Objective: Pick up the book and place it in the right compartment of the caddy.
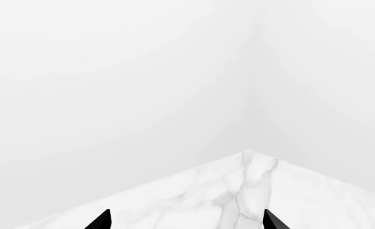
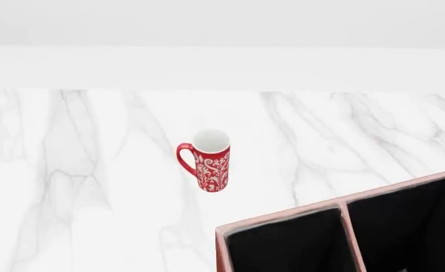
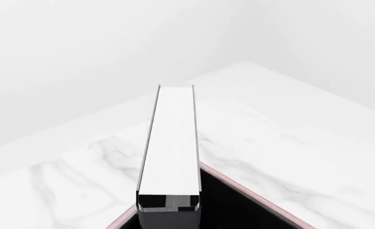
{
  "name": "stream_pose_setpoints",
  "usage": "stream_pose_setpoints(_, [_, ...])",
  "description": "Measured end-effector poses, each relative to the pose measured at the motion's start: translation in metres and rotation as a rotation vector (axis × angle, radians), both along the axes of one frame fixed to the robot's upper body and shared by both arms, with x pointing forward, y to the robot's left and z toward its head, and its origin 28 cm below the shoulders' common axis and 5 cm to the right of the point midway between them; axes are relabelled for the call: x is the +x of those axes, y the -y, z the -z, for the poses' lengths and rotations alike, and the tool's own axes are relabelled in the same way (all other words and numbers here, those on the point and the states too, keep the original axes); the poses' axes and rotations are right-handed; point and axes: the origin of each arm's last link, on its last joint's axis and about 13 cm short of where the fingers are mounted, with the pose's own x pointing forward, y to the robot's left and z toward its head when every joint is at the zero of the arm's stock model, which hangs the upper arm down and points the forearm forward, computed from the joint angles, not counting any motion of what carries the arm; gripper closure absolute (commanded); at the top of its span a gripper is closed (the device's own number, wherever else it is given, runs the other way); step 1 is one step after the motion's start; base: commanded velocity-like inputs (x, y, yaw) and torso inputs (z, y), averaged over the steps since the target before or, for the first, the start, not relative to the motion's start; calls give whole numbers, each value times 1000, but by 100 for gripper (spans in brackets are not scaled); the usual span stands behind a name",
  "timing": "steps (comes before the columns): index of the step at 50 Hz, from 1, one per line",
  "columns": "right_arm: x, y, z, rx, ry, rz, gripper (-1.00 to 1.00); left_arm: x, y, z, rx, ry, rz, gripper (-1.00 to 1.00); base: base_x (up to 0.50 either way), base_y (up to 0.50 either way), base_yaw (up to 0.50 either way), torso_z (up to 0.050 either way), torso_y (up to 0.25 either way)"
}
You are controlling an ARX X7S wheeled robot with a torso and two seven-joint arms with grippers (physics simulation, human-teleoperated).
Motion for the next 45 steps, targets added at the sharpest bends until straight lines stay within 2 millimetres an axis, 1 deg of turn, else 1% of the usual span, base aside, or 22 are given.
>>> stream_pose_setpoints(25, [2, 7, 10, 2, -36, 56, 100, 2, 1, 0, 2, -1, 5, -100, 0, 0, 0, 0, 2])
stream_pose_setpoints(45, [10, 9, 29, 24, -75, 61, 100, 3, 1, 1, 1, -3, 6, -100, 0, 0, 0, 0, 1])
